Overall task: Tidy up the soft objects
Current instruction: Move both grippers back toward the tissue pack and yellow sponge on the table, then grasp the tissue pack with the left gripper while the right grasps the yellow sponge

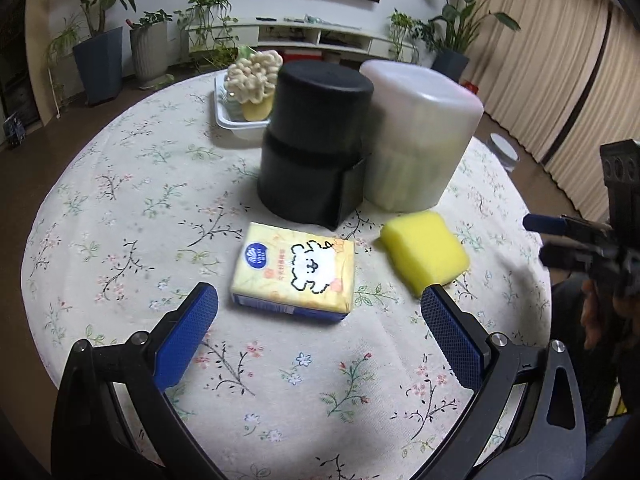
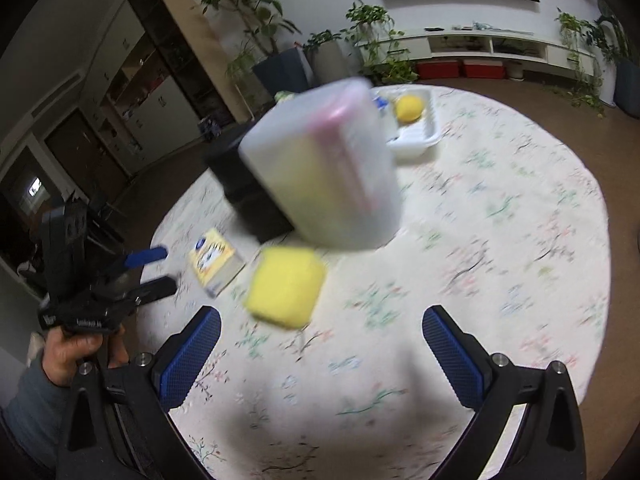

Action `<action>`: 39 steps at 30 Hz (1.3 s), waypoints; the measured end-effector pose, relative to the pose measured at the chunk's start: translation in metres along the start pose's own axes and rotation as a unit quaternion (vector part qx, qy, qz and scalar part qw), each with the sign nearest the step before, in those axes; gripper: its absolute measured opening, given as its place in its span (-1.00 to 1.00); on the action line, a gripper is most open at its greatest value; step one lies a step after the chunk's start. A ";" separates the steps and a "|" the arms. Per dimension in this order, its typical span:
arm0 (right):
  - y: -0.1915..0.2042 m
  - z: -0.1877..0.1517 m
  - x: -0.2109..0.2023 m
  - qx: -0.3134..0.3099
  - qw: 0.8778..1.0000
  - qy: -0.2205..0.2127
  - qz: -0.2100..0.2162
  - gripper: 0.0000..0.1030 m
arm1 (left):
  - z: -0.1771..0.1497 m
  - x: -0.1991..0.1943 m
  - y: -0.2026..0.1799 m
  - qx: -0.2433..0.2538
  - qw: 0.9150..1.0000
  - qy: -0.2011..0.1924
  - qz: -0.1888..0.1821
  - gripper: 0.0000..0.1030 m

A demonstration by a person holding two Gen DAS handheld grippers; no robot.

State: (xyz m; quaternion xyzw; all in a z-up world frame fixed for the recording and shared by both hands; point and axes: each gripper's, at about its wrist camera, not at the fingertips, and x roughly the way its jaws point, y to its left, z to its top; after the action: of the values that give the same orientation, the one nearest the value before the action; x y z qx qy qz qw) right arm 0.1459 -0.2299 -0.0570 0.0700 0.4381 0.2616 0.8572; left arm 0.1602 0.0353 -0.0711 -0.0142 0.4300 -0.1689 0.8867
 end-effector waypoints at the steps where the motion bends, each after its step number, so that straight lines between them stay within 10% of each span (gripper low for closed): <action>1: 0.004 -0.003 0.003 -0.001 1.000 0.001 0.000 1.00 | 0.000 0.001 -0.001 0.002 1.000 0.001 0.003 1.00; 39: 0.048 0.004 0.080 -0.048 0.996 0.052 -0.057 0.91 | 0.009 0.049 0.011 0.022 0.996 0.055 0.071 1.00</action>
State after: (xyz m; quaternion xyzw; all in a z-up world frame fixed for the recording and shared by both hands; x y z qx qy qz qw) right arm 0.1683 -0.1474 -0.0951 -0.0101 0.4721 0.2367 0.8491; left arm 0.1984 0.0290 -0.1041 0.0454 0.4744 -0.1160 0.8715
